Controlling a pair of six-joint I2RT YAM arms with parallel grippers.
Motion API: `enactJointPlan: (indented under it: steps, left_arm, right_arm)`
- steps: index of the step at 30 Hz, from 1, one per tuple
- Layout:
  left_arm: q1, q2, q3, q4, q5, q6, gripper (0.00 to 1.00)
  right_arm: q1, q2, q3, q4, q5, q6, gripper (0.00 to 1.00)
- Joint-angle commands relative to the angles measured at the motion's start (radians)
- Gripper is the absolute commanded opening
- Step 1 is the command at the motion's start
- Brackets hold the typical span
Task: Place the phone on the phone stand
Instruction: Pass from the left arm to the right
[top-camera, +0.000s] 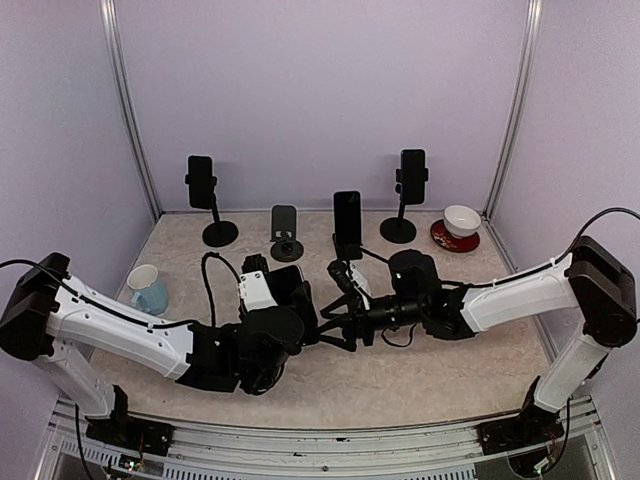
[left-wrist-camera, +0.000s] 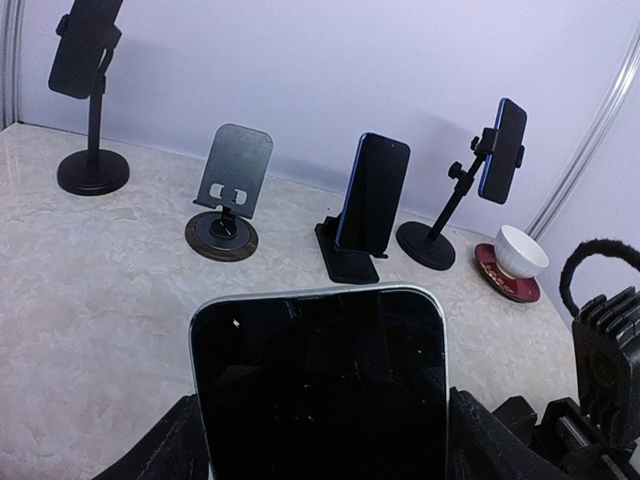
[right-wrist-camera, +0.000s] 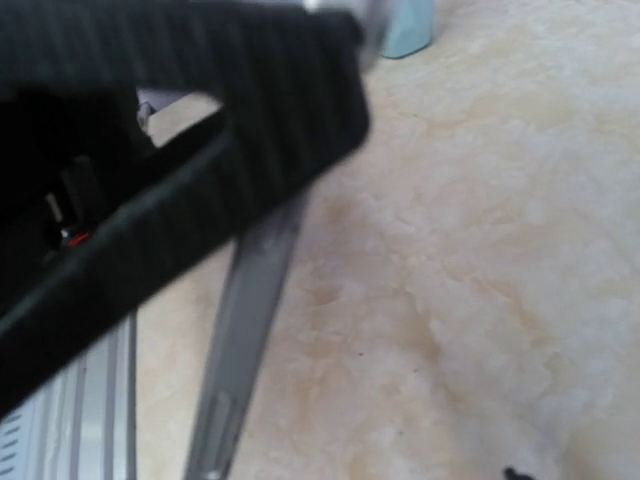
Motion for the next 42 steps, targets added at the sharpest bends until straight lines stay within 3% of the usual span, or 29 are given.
enactJointPlan:
  steps: [1,16,23,27,36,42]
  left_arm:
    - [-0.013,-0.004,0.007,0.071,-0.083,0.001,0.42]
    - [-0.044,0.074,0.06,0.052,-0.143,-0.028,0.43]
    - [-0.049,0.078,0.081,-0.052,-0.194,-0.139,0.43]
    - [-0.049,0.073,0.081,-0.063,-0.201,-0.157,0.44]
    - [-0.051,0.072,0.082,-0.082,-0.198,-0.184,0.52]
    - [-0.051,0.063,0.078,-0.083,-0.16,-0.194,0.66]
  right_arm:
    - [0.01,0.031,0.035,0.03,-0.052,0.03,0.75]
    - [0.021,0.089,0.051,0.078,-0.109,0.09,0.53]
    - [0.02,0.094,0.053,0.083,-0.118,0.093,0.39]
    - [0.021,0.101,0.058,0.081,-0.129,0.095,0.26]
    - [0.021,0.112,0.066,0.075,-0.137,0.097,0.07]
    - [0.022,0.11,0.065,0.073,-0.138,0.093,0.0]
